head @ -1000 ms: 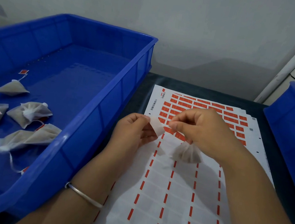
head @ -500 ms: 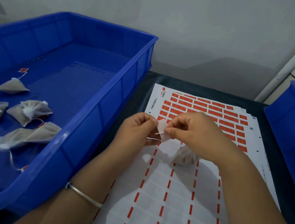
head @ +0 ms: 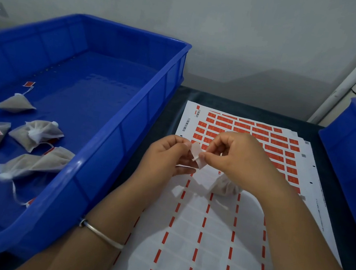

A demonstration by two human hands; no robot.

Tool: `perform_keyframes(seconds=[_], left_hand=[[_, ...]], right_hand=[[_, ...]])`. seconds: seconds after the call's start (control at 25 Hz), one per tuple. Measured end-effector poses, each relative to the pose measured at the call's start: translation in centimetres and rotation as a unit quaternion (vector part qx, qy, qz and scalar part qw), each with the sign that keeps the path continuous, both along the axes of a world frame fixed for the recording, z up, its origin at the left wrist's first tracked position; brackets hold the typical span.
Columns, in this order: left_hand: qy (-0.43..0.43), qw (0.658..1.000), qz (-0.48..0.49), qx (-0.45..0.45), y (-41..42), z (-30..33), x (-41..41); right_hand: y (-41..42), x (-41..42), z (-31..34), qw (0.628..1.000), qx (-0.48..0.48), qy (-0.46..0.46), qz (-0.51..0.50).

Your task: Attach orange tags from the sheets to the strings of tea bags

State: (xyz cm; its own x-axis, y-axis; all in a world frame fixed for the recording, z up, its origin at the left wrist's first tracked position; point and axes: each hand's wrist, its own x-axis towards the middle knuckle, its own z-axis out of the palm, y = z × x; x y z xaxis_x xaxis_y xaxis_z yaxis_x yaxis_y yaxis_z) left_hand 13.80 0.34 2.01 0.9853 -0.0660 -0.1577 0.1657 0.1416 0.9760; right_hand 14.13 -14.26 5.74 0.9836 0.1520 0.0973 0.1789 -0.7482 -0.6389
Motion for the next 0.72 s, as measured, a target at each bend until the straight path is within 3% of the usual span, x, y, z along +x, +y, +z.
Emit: perform_keyframes(seconds=[0.08, 0.2, 0.32, 0.72], left_hand=[[-0.004, 1.0, -0.013, -0.027, 0.2, 0.2, -0.1], [-0.051, 0.998, -0.04, 0.018, 0.3, 0.2, -0.6], [-0.043, 0.998, -0.026, 0.032, 0.3, 0.1, -0.5], [0.065, 0.982, -0.093, -0.148, 1.0, 0.4, -0.5]], right_hand=[[0.0, 0.1, 0.1, 1.0, 0.002, -0.003, -0.011], [0.1, -0.1, 0.3, 1.0, 0.012, 0.027, 0.004], [0.1, -0.2, 0.6, 0.999, 0.032, 0.038, -0.011], [-1.2, -0.8, 1.6, 0.972, 0.187, 0.144, 0.026]])
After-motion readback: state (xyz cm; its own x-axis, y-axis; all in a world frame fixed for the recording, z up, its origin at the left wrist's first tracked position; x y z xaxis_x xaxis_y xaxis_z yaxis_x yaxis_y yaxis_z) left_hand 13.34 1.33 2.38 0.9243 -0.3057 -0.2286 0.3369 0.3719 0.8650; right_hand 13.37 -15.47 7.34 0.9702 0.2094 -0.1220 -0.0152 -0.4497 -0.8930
